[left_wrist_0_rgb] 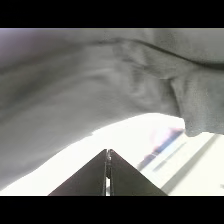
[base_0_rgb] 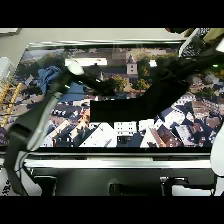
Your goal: Fold the clothes and pants, and hang the long-sleeved shirts on hangers.
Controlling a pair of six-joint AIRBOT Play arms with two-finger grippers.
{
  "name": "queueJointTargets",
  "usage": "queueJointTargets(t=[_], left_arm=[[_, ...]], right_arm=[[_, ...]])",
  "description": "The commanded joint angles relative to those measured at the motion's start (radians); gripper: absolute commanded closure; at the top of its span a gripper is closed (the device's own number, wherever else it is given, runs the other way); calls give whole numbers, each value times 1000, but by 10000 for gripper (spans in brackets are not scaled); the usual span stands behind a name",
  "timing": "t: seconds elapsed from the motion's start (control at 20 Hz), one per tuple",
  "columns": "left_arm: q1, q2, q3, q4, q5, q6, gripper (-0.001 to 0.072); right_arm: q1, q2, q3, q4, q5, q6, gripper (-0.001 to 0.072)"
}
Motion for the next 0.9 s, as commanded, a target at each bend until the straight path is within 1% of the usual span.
queueJointTargets(t=[0.0, 0.1, 0.25, 0.4, 0.6, 0.75, 0.8, 0.85], left_arm=[[146, 169, -1, 188, -195, -2, 693], [213, 244, -1, 220, -220, -1, 693], [294, 323, -6, 266, -241, 2, 692], [353, 376, -58, 269, -244, 13, 692], [389, 389, -85, 274, -248, 28, 692], [392, 389, -85, 274, -248, 35, 691], [392, 388, -85, 274, -248, 34, 691], [391, 388, -85, 274, -247, 35, 692]], right_arm=[[167, -22, 0, -49, -99, 82, 684], [256, -55, 0, -51, -138, 107, 684], [379, -122, 0, -52, -203, 108, 684], [470, -210, 0, -52, -254, 107, 684], [535, -317, 0, -48, -289, 106, 683], [551, -358, 0, -30, -344, 107, 673], [551, -361, 0, -8, -365, 106, 616], [551, -360, 1, 15, -386, 106, 512]])
